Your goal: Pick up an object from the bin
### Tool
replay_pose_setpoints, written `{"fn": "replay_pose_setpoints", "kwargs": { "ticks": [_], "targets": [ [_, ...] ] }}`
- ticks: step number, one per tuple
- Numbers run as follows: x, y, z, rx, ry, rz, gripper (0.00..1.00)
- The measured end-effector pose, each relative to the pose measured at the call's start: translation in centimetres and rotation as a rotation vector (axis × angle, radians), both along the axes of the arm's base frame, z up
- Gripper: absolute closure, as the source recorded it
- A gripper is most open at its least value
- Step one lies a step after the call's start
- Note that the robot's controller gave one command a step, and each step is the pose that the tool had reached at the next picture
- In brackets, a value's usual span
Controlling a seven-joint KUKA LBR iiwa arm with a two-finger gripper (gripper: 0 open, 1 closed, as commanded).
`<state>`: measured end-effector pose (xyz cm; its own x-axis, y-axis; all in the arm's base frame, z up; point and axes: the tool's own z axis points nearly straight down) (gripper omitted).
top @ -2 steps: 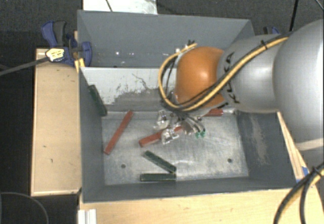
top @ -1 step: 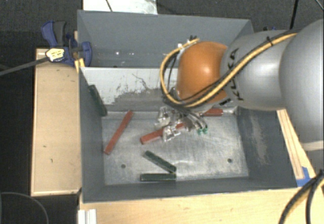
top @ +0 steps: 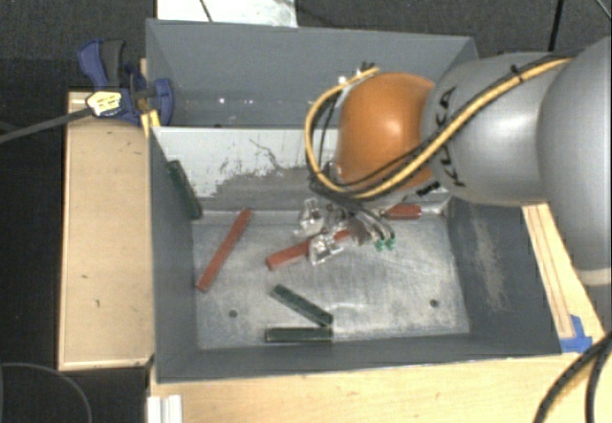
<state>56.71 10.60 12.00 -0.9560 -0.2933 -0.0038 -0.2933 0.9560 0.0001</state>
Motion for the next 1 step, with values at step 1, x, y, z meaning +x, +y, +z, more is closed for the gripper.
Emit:
{"fn": "replay_pose_setpoints", "kwargs": {
  "ticks": [1],
  "targets": [
    [-0.04,-0.01,1.21,0.000,0.001,0.000,1.00]
  ]
}}
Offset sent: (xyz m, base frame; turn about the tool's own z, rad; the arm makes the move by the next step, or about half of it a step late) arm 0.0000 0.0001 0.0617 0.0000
